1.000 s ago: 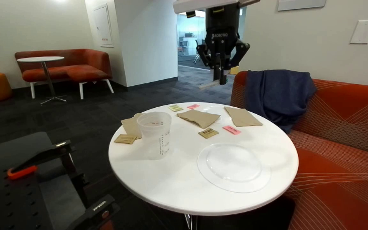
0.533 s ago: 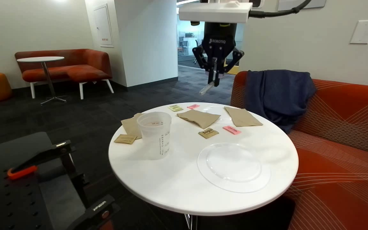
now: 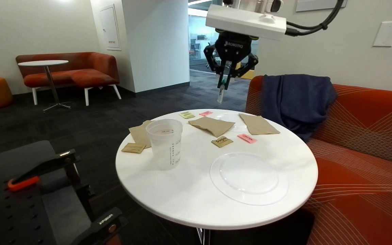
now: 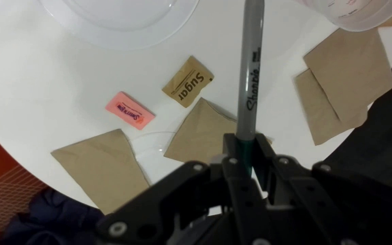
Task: Put the pen in the cup
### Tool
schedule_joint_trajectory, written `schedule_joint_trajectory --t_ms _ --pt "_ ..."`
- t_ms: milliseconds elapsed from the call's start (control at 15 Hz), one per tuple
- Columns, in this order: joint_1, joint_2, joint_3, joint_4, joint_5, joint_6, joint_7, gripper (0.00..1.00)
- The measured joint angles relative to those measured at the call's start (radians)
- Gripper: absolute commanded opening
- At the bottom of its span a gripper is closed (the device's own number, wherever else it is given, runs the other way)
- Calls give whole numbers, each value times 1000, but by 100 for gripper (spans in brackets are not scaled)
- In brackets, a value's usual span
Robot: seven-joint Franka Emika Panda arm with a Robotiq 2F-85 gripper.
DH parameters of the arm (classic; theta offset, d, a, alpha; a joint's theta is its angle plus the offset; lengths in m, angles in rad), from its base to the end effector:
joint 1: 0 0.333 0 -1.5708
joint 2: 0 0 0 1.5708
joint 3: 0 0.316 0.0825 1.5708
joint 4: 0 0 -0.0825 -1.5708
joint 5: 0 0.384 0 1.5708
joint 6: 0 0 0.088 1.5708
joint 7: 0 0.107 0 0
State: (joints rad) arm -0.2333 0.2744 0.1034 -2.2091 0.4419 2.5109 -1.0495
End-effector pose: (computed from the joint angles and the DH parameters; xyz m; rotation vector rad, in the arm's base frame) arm 0.5504 -0.0754 0.2572 -2.7877 -0.8009 -0.2660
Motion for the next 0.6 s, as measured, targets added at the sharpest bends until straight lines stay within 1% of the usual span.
schedule_joint_trajectory --t_ms 267,600 --pt "-14 0 1 8 84 -79 -214 4" --pt "-17 -2 -6 25 106 -206 -379 4"
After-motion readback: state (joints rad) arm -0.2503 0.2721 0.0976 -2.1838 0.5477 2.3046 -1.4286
